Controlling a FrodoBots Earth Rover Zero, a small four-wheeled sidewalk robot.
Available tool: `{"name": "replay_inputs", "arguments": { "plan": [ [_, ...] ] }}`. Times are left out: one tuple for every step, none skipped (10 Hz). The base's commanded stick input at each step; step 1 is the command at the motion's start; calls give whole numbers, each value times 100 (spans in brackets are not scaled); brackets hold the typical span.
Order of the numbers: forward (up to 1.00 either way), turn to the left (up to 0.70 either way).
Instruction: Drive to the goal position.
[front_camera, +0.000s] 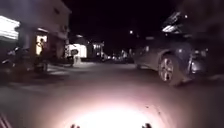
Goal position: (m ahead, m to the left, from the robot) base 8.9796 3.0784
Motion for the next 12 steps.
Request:
{"name": "replay_inputs", "arguments": {
  "plan": [
    [85,0],
    [85,0],
    [85,0],
    [85,0],
    [85,0],
    [85,0],
    [85,0],
    [85,0],
    [85,0],
    [85,0],
    [85,0],
    [85,0]
  ]
}}
